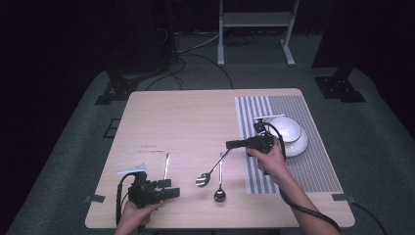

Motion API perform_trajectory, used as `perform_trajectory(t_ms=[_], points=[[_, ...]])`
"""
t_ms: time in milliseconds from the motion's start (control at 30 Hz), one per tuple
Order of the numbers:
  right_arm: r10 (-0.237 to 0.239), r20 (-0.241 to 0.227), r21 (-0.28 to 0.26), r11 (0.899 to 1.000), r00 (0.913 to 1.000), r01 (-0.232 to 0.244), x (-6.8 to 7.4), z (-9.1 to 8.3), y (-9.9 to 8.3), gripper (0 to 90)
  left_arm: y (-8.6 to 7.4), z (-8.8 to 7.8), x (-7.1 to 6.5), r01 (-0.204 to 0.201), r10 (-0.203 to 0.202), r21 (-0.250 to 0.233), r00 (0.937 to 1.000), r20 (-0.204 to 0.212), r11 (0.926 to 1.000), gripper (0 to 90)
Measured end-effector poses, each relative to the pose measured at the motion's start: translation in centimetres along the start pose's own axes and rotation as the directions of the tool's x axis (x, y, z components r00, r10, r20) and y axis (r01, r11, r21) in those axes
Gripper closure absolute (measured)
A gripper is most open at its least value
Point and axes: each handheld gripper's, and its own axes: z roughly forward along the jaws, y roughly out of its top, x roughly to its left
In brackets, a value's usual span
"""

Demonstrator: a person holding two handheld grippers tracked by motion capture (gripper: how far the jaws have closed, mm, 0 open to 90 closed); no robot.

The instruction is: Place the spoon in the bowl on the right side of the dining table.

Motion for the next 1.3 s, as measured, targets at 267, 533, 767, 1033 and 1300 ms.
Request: perform_trajectory(t_ms=[267, 533, 767, 1033, 1300], points=[[0.016, 0.025, -0.040, 0.999, 0.9996, -0.015, -0.3, -2.3, 1.0, 88.7, 0.1, -0.2, 0.2, 0.005, -0.005, -0.010, 1.0000, -0.007, 0.9999, 3.6], [0.035, 0.052, -0.111, 0.993, 0.9980, -0.029, -0.6, -5.3, 1.5, 88.7, 0.2, -0.2, 0.2, 0.003, -0.003, -0.007, 0.9999, -0.013, 1.0000, 3.6], [0.055, 0.087, -0.155, 0.987, 0.9947, -0.041, -1.2, -7.6, 1.8, 88.7, 0.1, -0.2, 0.3, -0.004, 0.004, -0.002, 0.9998, -0.017, 1.0000, 3.6], [0.087, 0.129, -0.204, 0.977, 0.9879, -0.059, -1.7, -10.1, 2.4, 88.7, 0.1, -0.3, 0.3, -0.001, 0.001, -0.006, 0.9998, -0.018, 1.0000, 3.6], [0.115, 0.162, -0.242, 0.967, 0.9801, -0.073, -2.3, -12.0, 2.8, 88.7, 0.1, -0.3, 0.3, -0.002, 0.002, -0.005, 0.9998, -0.019, 1.0000, 3.6]])
